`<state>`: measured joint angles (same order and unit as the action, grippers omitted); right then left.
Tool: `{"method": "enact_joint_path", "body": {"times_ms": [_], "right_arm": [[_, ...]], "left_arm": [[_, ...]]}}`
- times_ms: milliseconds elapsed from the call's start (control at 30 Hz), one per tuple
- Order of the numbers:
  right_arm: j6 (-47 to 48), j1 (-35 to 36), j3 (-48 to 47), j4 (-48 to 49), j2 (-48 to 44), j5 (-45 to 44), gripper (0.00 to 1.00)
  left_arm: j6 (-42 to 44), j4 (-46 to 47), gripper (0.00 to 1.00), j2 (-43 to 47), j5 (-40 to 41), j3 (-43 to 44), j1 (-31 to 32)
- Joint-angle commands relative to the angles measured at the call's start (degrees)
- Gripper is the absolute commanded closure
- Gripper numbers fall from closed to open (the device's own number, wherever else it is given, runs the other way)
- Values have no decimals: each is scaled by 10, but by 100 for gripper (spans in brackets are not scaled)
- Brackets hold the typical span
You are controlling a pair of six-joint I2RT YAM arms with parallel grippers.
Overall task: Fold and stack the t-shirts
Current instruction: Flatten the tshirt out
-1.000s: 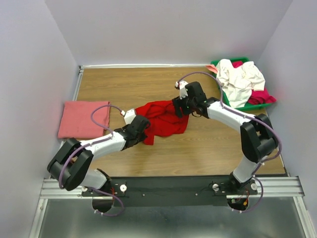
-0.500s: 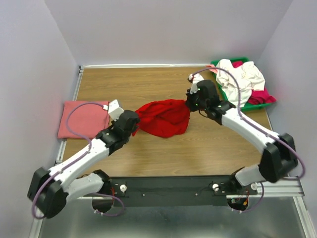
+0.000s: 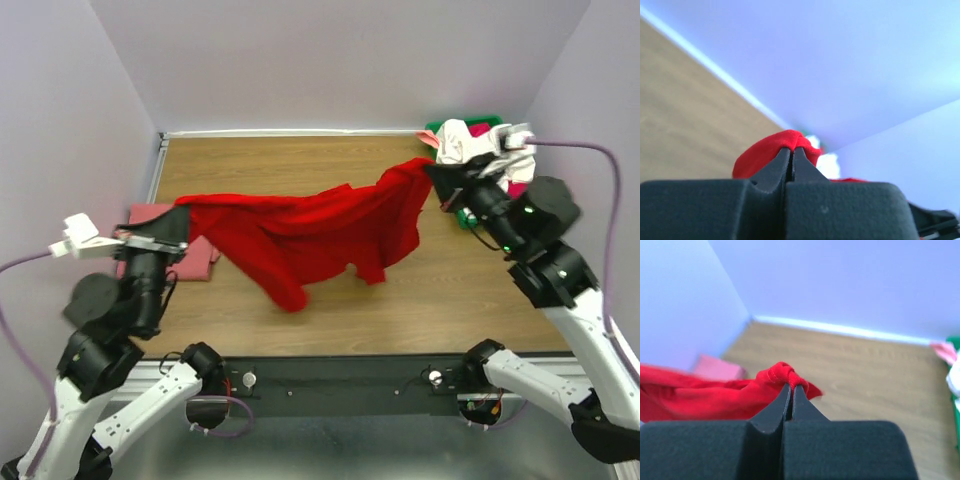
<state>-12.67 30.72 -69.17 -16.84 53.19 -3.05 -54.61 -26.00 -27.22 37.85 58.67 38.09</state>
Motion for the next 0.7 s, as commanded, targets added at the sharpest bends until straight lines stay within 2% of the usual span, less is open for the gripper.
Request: {"method": "enact_joint_path", "body": {"times_ms": [0,133,267,400,667], "right_arm": [[-32,1,-69,-14,-57,0,100],[-44,1,-114,-23,-107,-17,100],[-36,1,-144,-42,-114,-24,99],[-28,1,-152,-52,-101,-46,100],[-35,1,-143,-56,-108,-36,99]], "left_arm": [[36,-23,100,31,21,68,-3],[14,-69,100,43,56,121,-3],[23,-56,100,54,65,130,-3],[26,-48,100,49,51,134,-3],[22,-50,100,39,34,150,-3]]}}
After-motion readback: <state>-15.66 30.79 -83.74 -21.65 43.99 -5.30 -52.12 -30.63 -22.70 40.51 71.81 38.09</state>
